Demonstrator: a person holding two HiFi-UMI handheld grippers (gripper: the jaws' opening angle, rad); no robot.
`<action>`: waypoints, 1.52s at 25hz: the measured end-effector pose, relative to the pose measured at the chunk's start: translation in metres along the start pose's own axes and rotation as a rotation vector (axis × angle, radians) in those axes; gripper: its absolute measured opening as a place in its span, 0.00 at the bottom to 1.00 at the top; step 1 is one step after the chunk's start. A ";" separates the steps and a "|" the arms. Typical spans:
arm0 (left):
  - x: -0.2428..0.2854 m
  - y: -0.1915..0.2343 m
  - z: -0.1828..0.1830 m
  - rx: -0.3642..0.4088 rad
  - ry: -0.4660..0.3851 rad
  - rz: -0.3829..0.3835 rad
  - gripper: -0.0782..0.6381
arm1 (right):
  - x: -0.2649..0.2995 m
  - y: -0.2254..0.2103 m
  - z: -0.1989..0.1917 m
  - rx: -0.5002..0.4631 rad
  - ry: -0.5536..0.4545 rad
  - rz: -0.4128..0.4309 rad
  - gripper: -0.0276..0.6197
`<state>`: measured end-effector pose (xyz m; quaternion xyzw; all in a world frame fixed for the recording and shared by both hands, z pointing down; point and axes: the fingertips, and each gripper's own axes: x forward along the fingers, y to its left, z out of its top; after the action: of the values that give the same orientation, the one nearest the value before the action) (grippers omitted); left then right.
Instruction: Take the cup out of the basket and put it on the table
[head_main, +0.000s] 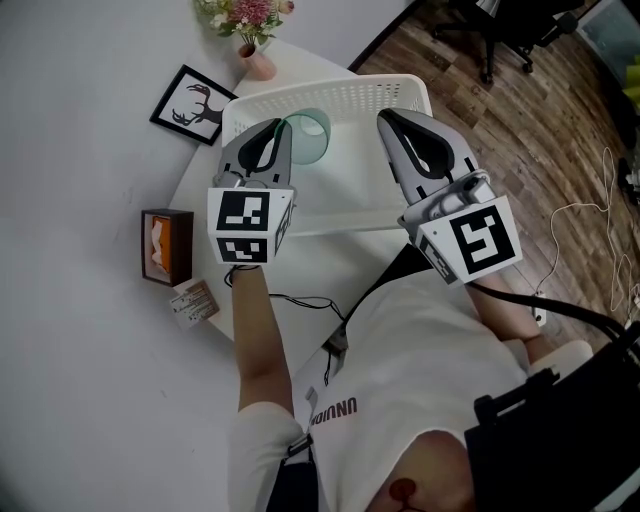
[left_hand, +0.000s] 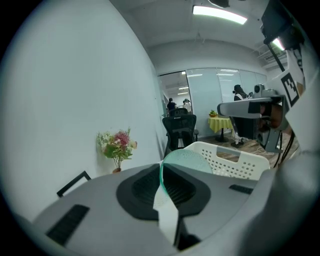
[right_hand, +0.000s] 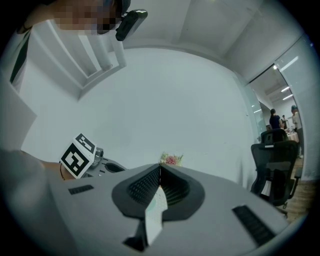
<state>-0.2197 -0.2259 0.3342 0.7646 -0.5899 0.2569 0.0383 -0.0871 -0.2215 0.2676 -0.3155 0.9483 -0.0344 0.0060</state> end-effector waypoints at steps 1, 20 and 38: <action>-0.002 -0.001 0.002 0.001 -0.006 0.002 0.15 | 0.000 0.001 0.000 0.000 0.001 0.001 0.07; -0.029 -0.003 0.024 0.002 -0.090 0.049 0.15 | 0.001 0.003 -0.004 -0.008 0.020 -0.001 0.07; -0.040 -0.005 0.029 -0.004 -0.108 0.055 0.15 | 0.000 0.005 -0.001 -0.045 0.014 -0.006 0.07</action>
<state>-0.2117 -0.1992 0.2931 0.7607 -0.6125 0.2149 0.0007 -0.0902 -0.2176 0.2684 -0.3183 0.9478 -0.0154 -0.0078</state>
